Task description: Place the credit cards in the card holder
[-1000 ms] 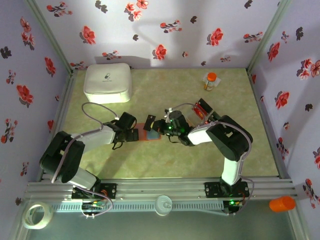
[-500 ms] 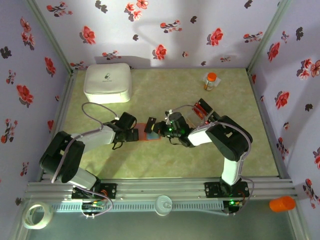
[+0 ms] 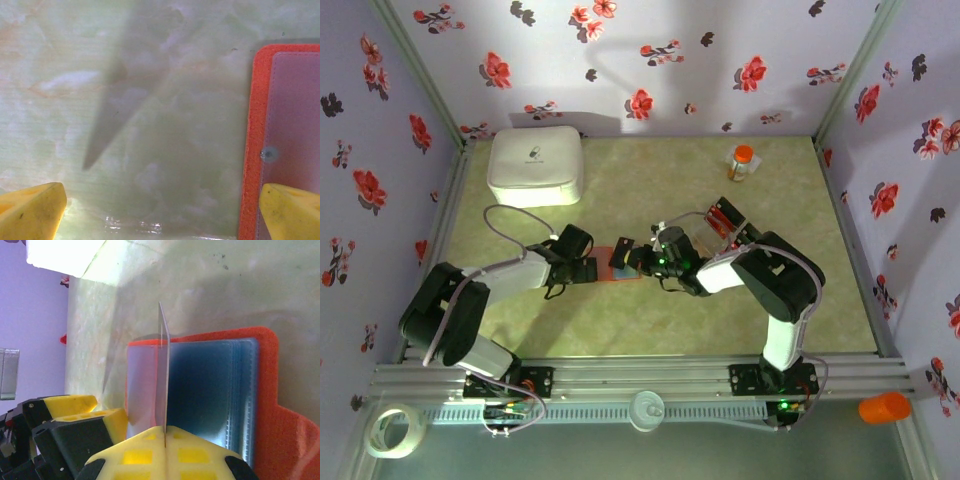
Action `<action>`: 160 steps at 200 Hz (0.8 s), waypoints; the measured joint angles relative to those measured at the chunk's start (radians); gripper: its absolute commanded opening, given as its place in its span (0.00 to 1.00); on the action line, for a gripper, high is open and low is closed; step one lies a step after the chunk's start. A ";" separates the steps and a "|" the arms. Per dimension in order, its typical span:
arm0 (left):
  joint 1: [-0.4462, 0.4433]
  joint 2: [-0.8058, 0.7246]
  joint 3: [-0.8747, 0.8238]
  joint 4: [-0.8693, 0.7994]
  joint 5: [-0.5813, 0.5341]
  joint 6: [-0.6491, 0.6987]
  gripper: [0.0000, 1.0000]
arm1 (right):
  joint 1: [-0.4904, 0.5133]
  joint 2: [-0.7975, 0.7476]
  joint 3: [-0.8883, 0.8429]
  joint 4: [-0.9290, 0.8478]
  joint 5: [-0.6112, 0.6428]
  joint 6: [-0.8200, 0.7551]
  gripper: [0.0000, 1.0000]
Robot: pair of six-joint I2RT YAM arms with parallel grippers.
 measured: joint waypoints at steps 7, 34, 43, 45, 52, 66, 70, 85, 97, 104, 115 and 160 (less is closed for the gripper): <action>0.000 0.000 0.000 0.000 0.000 0.000 1.00 | 0.002 0.002 0.000 0.000 -0.002 0.000 0.00; -0.001 0.000 0.000 0.000 0.000 0.000 1.00 | 0.008 0.011 0.003 0.000 -0.011 0.000 0.00; -0.002 0.000 0.000 0.000 0.000 0.000 1.00 | 0.010 0.014 0.006 0.000 -0.014 0.000 0.00; -0.002 0.000 0.000 0.000 0.000 0.000 1.00 | 0.010 0.015 0.007 0.000 -0.016 0.000 0.00; -0.003 0.000 0.000 0.000 -0.001 0.000 1.00 | 0.010 0.017 0.010 0.000 -0.020 0.000 0.00; -0.003 0.000 0.000 0.000 -0.003 0.000 1.00 | 0.011 0.022 0.014 0.000 -0.028 0.000 0.00; -0.003 0.000 0.000 0.000 -0.003 0.000 1.00 | 0.012 0.024 0.015 0.000 -0.029 0.000 0.00; -0.003 0.000 0.000 0.000 -0.003 0.000 1.00 | 0.013 0.027 0.017 0.000 -0.035 0.000 0.00; -0.004 0.000 0.000 0.001 -0.003 0.000 1.00 | 0.013 0.029 0.019 -0.002 -0.040 0.000 0.00; -0.004 0.000 0.000 0.001 -0.003 0.000 1.00 | 0.013 0.029 0.020 -0.004 -0.041 0.000 0.00; -0.005 0.000 0.000 0.001 -0.003 0.000 1.00 | 0.013 0.029 0.021 -0.010 -0.045 0.000 0.00; -0.005 0.000 0.000 0.001 -0.003 0.000 1.00 | 0.013 0.029 0.048 -0.087 -0.065 -0.008 0.00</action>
